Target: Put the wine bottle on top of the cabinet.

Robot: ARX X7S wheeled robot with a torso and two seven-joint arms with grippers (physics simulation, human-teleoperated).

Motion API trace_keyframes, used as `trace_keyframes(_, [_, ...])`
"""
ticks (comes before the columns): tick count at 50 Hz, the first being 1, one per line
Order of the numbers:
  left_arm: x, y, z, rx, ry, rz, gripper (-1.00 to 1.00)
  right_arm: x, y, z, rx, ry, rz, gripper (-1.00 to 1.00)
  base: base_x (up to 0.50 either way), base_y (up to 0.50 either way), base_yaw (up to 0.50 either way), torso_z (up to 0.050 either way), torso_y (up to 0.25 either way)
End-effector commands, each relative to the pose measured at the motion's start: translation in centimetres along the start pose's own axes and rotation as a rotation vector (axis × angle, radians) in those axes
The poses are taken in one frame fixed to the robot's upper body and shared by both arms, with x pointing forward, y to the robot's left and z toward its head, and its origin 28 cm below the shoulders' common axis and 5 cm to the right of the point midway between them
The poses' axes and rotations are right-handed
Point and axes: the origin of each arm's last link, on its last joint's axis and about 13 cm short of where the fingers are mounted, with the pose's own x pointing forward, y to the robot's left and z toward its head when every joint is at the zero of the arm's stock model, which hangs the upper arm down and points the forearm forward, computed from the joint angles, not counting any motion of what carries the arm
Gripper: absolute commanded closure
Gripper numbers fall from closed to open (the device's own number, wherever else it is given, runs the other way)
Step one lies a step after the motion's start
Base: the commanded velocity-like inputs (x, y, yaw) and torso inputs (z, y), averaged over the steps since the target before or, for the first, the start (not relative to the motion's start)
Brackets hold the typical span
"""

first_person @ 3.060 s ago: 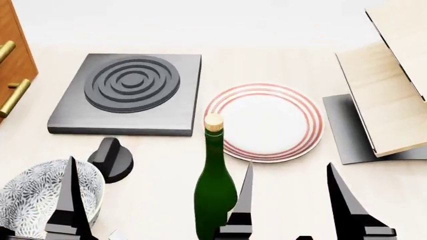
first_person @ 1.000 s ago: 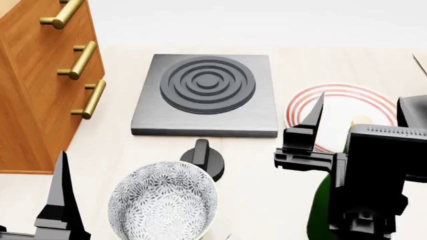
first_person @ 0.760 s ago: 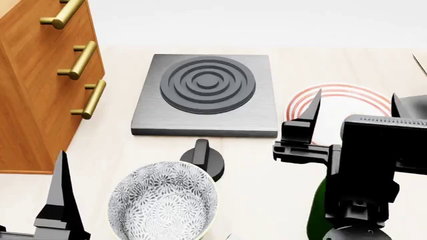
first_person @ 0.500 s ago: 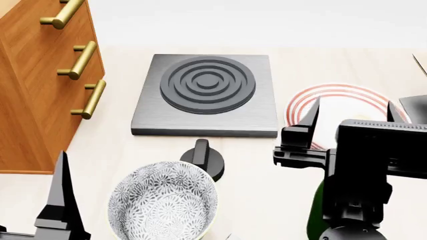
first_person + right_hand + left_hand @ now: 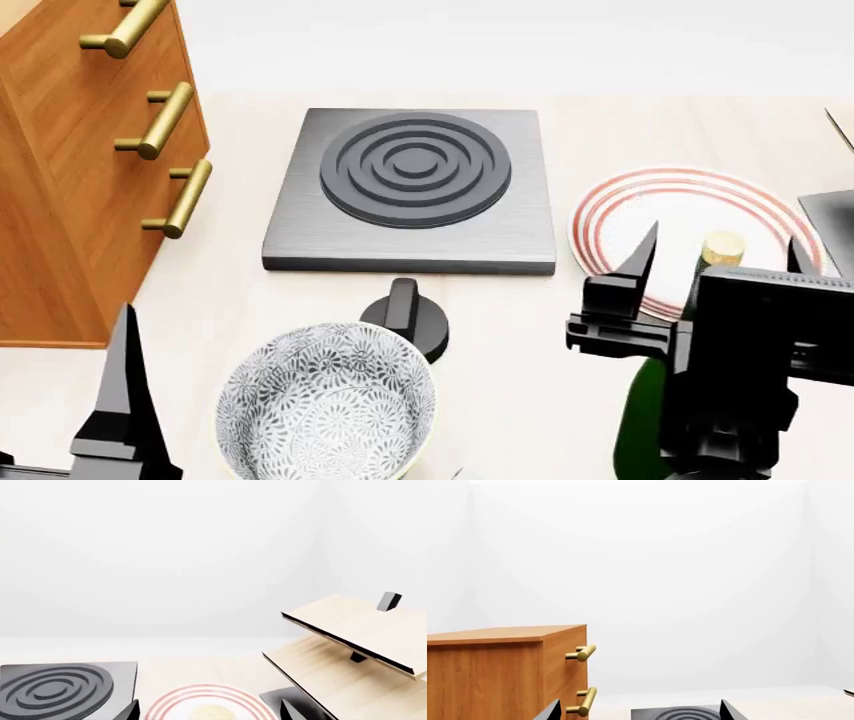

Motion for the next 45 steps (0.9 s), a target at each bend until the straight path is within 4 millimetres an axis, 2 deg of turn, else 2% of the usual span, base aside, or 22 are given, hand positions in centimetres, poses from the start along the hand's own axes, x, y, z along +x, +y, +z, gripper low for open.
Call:
trace_keyframes(1, [0.0,0.0,0.1,0.0,-0.001,0.0,-1.0,0.2,-0.3,-0.4,-0.005,0.008,-0.011,-1.0,0.0,0.0,0.0,0.0,0.0])
trace_keyframes(18, [0.0,0.1,0.0,0.001,-0.003,0.005,-1.0,1.0,-0.2,-2.1,-0.029,0.056,-0.014,-1.0,0.0,0.0,0.0,0.0,0.0])
trace_keyframes(30, [0.0,0.1,0.0,0.002,-0.002,0.005,-1.0,0.9,-0.1,-2.5,-0.031,0.065,-0.02,-1.0,0.0,0.0,0.0,0.0,0.0])
trace_keyframes(31, [0.0,0.1,0.0,0.002,-0.002,0.004,-1.0,0.8,-0.2,-2.5,-0.031,0.063,-0.024,1.0,0.0,0.0,0.0,0.0,0.0])
trace_keyframes(45, [0.0,0.2,0.1,0.003,-0.002,0.003,-1.0,0.7,-0.2,-2.5,-0.025,0.063,-0.021,1.0,0.0,0.0,0.0,0.0,0.0])
